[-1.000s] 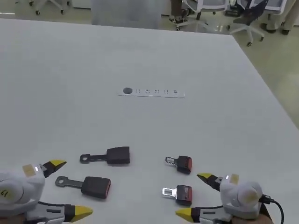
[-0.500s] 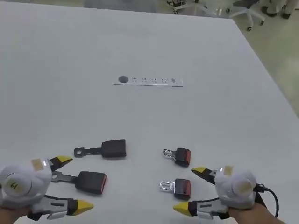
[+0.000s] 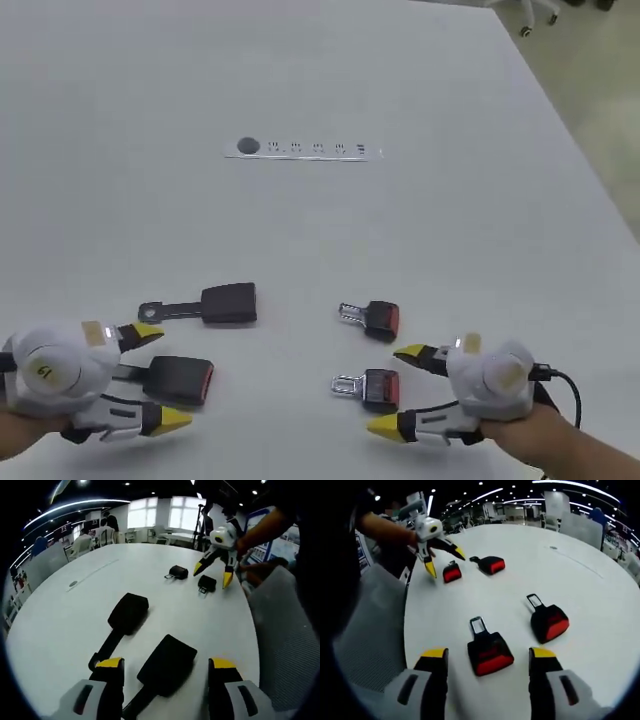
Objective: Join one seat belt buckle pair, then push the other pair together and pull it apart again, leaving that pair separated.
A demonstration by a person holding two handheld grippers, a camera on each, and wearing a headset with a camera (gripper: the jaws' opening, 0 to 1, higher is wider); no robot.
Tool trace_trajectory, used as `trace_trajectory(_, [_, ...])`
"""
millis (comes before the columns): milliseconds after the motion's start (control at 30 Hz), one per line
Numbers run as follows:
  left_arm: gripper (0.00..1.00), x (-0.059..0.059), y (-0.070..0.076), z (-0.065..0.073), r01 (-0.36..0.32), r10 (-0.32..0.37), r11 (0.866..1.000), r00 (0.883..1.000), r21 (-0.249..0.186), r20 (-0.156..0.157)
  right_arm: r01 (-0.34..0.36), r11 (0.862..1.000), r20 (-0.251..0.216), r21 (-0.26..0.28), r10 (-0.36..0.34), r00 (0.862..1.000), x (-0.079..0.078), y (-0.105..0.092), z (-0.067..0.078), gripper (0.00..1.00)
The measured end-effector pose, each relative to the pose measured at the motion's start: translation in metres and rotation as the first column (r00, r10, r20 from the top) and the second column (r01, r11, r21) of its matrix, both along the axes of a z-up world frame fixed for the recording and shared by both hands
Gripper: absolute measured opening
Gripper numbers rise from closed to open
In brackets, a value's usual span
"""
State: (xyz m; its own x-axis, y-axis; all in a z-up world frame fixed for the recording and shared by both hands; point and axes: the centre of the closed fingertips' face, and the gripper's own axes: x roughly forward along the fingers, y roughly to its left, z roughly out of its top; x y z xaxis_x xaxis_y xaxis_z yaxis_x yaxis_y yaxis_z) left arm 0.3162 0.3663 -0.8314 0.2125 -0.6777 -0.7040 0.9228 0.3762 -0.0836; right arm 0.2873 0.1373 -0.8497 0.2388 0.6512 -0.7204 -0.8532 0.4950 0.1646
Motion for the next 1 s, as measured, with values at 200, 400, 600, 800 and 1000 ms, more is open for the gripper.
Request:
trace_trajectory(200, [0.66,-0.004,-0.001,-0.012,0.069,-0.069,0.997,0.998,0.036,-0.015,-0.051,0.998,-0.015,-0.03,0.05,0.999,-0.002,0.002,-0.007,0.66])
trace_trajectory(400, [0.51,0.002,0.006,-0.025,0.121,-0.123,0.988,0.992,0.093,0.02,-0.088,0.996,-0.021,-0.026,0.088,0.996,-0.003,0.002,-0.005,0.58])
trace_trajectory(600, [0.45,0.002,0.008,-0.026,0.194,-0.199,0.974,0.979,0.118,0.035,-0.12,0.992,-0.015,-0.034,0.12,0.993,-0.002,-0.001,-0.006,0.52])
trace_trajectory(800, [0.4,0.004,0.008,-0.029,0.22,-0.226,0.962,0.974,0.161,0.02,-0.162,0.985,-0.003,-0.063,0.162,0.987,0.005,-0.006,-0.008,0.39])
trace_trajectory(1000, [0.4,0.002,0.005,-0.028,0.21,-0.214,0.958,0.977,0.197,0.001,-0.193,0.98,-0.023,-0.055,0.192,0.981,0.007,-0.007,-0.008,0.36])
